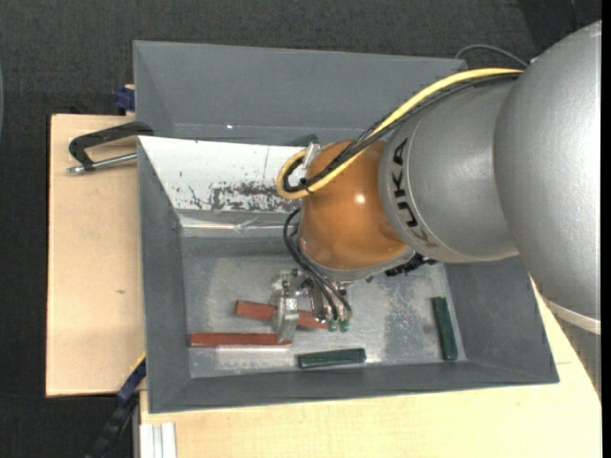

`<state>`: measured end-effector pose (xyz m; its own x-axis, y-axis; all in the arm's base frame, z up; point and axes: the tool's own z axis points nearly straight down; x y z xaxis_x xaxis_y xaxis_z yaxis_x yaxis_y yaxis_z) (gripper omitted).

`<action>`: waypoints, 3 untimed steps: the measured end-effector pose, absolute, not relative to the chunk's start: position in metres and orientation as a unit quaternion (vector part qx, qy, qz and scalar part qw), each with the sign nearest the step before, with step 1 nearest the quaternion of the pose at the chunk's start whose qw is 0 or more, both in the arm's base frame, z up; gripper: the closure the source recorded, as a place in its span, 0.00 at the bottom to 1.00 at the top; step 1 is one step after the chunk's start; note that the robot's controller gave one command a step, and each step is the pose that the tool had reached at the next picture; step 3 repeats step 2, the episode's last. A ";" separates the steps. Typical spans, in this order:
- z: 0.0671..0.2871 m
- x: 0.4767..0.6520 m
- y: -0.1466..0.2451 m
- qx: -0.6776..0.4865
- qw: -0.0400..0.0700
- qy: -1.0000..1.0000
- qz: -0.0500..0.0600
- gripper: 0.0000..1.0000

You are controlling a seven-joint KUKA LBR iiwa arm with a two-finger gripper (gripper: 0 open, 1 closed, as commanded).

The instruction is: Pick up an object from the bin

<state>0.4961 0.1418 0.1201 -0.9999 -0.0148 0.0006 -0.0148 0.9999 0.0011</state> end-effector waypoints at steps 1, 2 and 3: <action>0.138 0.497 0.142 0.007 -0.002 -1.000 -0.001 1.00; 0.148 0.498 0.143 0.007 -0.004 -1.000 -0.002 1.00; 0.148 0.498 0.143 0.007 -0.004 -1.000 -0.002 1.00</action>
Offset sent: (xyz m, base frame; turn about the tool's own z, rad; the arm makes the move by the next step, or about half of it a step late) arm -0.0002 0.0001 0.0371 0.0000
